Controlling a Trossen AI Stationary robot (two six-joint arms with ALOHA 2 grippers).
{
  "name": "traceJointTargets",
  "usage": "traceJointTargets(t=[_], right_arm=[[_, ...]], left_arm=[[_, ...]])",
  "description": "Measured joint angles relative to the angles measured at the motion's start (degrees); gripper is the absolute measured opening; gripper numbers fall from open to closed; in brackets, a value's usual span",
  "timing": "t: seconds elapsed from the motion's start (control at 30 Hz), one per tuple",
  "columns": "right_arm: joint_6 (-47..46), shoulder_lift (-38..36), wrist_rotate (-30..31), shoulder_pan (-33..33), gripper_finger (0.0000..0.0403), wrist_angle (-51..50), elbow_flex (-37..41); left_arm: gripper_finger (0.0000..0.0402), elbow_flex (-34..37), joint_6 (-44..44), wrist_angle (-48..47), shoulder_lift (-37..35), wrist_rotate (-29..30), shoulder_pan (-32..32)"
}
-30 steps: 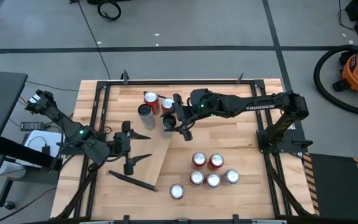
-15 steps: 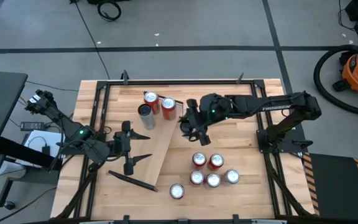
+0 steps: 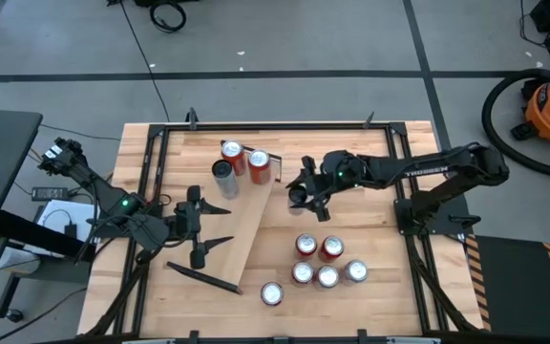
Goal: Place canned beverage on shelf
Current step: Put the white soda can on the shelf
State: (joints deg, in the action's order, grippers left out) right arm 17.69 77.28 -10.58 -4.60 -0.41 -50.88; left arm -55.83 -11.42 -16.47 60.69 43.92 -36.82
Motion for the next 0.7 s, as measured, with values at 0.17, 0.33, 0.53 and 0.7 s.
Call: traceJointTargets(t=[0.17,0.33,0.53,0.7], right_arm=[[-1.2,0.2,0.0,-0.9,0.0276,0.6,4.3],[-2.5,0.4,0.2,-0.9,0.0278,1.4,6.0],[-4.0,0.9,2.0,-1.6,0.0278,2.5,7.5],[-5.1,1.8,2.0,-2.0,0.0289,3.4,7.7]], left_arm=[[0.0302,0.0,0.0,0.0,0.0,0.0,0.0],[0.0302,0.0,0.0,0.0,0.0,0.0,0.0],[0.0302,0.0,0.0,0.0,0.0,0.0,0.0],[0.0302,0.0,0.0,0.0,0.0,0.0,0.0]])
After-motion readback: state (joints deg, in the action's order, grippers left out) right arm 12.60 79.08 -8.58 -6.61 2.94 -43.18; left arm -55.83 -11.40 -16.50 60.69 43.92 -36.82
